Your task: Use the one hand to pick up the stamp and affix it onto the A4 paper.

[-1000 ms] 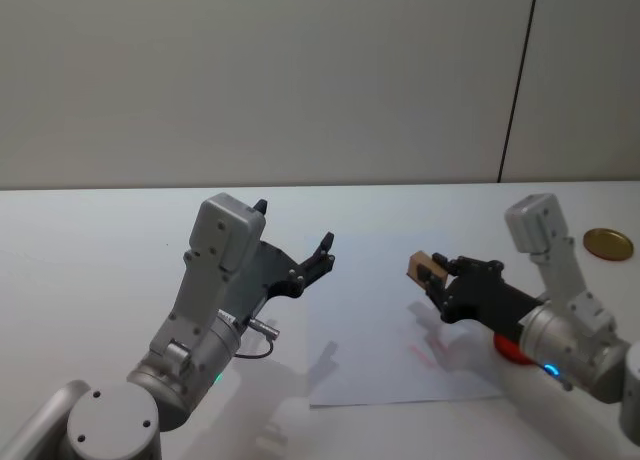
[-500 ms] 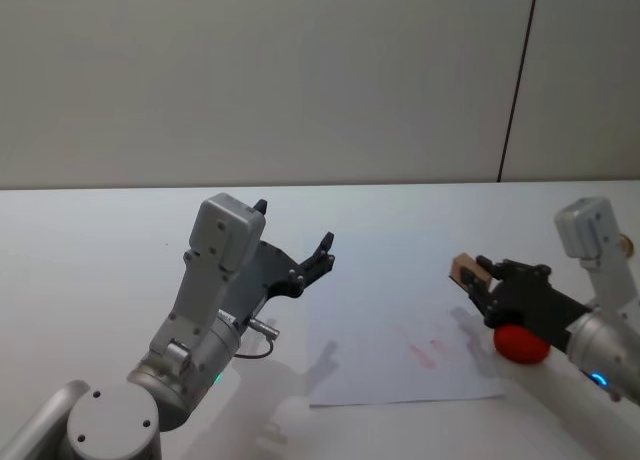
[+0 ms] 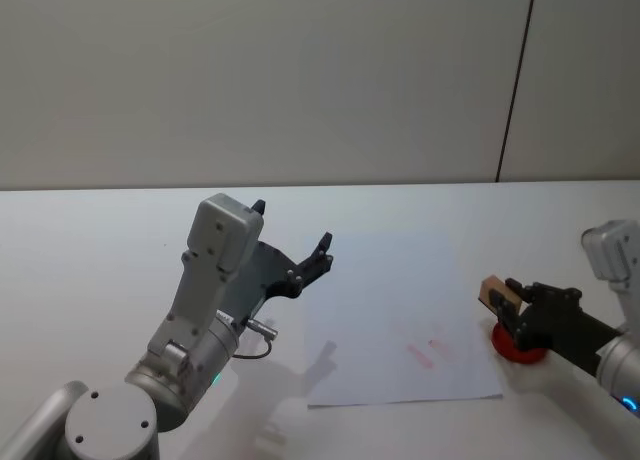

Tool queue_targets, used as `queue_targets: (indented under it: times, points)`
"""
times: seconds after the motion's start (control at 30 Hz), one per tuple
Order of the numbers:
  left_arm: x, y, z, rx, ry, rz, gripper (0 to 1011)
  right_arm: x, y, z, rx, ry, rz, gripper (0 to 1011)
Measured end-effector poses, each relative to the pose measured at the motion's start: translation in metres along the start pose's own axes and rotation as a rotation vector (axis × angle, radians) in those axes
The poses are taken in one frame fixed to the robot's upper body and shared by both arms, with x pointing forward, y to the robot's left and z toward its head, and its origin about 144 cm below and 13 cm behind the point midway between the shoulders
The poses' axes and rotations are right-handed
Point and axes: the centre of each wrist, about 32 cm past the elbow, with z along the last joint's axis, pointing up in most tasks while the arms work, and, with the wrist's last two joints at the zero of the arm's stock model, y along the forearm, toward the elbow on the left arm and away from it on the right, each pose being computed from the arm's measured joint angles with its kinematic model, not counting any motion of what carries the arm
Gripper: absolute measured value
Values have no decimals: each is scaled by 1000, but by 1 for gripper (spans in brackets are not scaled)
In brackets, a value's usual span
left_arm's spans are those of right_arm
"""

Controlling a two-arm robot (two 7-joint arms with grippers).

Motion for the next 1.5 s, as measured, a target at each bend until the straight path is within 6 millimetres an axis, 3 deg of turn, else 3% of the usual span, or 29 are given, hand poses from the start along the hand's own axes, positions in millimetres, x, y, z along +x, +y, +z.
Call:
queue_targets:
  times: [0.7,1.33,1.5]
  points:
    - [0,0,0,0,0,0,993,8,-16,-15,-62,16,-38,236]
    - [0,0,0,0,0,0,993,12,-17,-12,-46,31,-44,834]
    - [0,0,0,0,0,0,993,12,-17,-7,-10,25,-55,950]
